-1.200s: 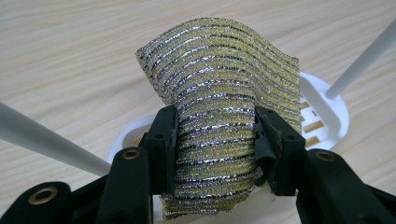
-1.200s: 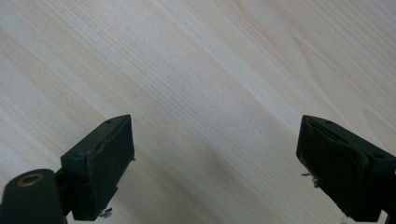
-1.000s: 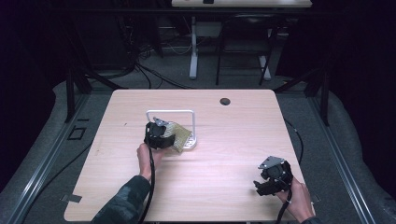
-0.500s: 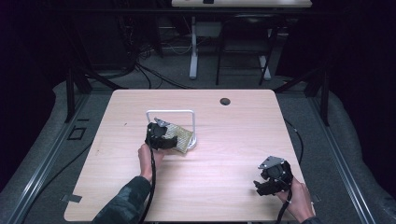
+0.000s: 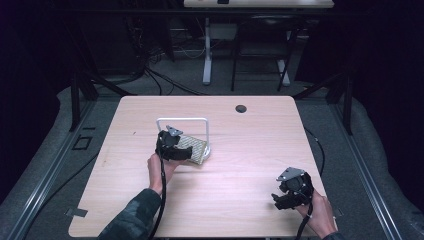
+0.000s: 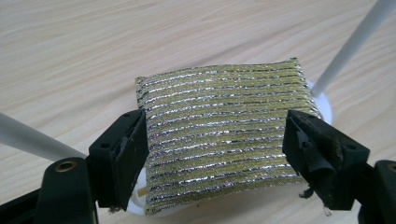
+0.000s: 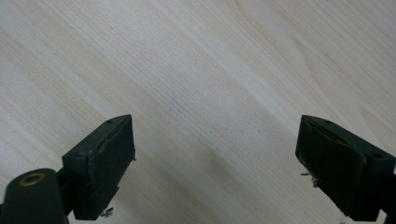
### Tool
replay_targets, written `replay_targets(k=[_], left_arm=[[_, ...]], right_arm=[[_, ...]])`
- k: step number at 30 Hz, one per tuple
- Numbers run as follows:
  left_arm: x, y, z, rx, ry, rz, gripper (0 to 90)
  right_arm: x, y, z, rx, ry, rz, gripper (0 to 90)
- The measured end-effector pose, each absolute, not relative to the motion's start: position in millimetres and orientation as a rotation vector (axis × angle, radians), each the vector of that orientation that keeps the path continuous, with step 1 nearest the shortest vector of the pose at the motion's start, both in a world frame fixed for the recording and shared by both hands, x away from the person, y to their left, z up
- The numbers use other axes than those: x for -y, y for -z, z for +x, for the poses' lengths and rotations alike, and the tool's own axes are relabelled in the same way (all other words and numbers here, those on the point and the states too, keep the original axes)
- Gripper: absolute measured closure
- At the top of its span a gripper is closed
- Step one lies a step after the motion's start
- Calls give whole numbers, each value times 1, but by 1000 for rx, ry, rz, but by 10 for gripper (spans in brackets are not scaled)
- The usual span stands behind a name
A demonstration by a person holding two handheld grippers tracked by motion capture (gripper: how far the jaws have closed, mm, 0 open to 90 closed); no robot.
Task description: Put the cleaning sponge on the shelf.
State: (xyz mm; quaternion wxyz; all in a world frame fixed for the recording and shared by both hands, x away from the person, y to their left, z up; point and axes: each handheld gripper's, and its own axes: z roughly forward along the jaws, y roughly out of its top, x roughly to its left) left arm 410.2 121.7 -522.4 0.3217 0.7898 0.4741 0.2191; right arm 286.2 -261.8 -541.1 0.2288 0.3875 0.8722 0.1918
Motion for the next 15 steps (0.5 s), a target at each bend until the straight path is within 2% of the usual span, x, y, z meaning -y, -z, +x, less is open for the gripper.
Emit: replay_targets(k=[15], left_arm=[[-119,506,388,-1150,-546,2112,146]], right_arm=[[260,542,289,-2415,-541,1057,111]])
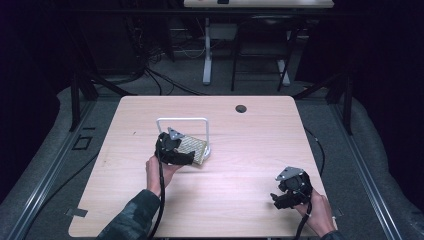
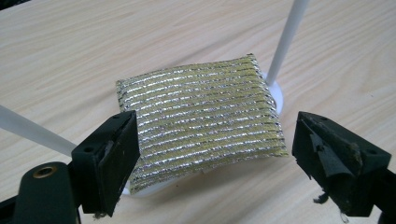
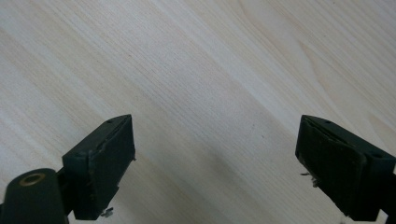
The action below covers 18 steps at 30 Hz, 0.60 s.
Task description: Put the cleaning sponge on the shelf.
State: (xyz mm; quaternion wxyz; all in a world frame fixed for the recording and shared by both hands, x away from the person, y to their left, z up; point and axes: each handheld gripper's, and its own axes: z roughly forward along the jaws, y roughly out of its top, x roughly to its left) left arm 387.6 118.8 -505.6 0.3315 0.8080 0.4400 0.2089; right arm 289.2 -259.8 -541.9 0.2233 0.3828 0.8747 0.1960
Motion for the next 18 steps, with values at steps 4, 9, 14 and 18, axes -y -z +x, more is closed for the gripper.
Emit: replay_targets(k=[4,9,14,18], left_arm=[[-118,503,381,-1137,-536,2116,137],[-119,500,375,-1117,-531,2142,119],[-124,499,365,-1118,-512,2154,96],[-132,494,354,-1115,-512,2156,80]], right_arm=[[257,541,288,-2419,-541,1046,112],[258,541,288,-2416,-540,1048,113],[258,541,287,-2414,-540,1049,113],[257,540,287,-2414,-538,1045,116]])
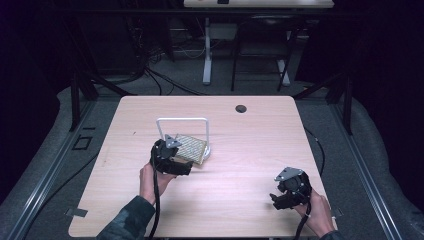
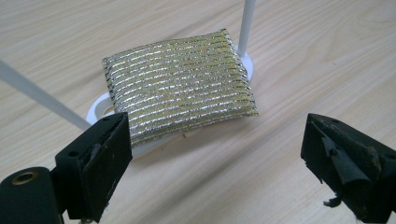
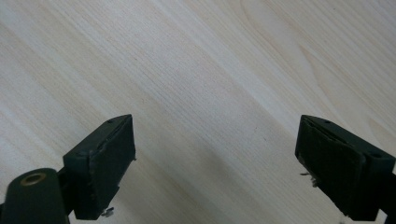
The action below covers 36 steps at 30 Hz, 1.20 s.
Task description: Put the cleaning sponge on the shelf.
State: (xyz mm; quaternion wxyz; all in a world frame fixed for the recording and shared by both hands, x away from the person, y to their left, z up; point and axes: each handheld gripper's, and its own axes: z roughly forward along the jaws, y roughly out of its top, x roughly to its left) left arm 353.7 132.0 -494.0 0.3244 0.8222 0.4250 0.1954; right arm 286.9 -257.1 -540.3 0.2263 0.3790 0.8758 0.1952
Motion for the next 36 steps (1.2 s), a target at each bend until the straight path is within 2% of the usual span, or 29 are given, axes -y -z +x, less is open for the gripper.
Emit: replay_targets(k=[19,24,36], left_arm=[[-144,484,299,-1036,-546,2193,11],[-147,490,288,-1025,-561,2220,2],[-164,509,271,-1043,-507,2244,0]], right_arm=[[260,540,280,-2398,-517,1044,118],[262,539,279,-2388,-523,1057,118],[265,539,279,-2383,-526,1076,117]])
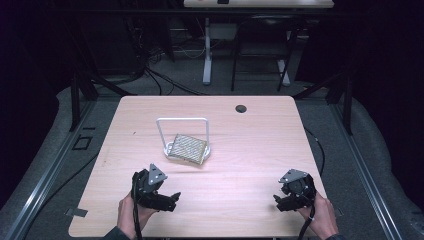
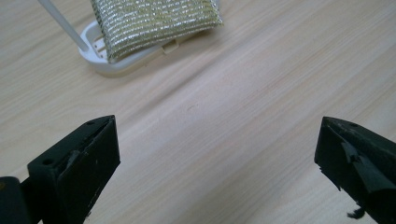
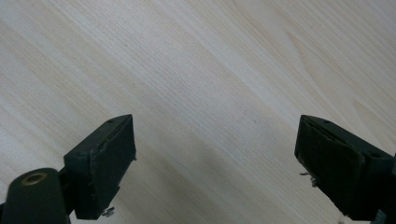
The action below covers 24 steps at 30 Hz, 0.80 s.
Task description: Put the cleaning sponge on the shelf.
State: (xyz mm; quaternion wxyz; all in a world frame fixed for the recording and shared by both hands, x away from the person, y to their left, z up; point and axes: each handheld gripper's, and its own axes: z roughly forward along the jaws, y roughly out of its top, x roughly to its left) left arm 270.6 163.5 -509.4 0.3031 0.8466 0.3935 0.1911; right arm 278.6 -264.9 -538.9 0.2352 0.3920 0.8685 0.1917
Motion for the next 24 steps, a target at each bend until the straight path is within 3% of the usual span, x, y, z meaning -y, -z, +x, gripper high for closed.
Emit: replay_targets(k=[10,24], left_arm=[[-165,527,270,-1047,-416,2285,0],[-161,532,276,-1029,-395,2314,0]], right_arm=[[265,540,279,-2388,-511,1071,117],[265,541,278,-2398,-502,1064,116]])
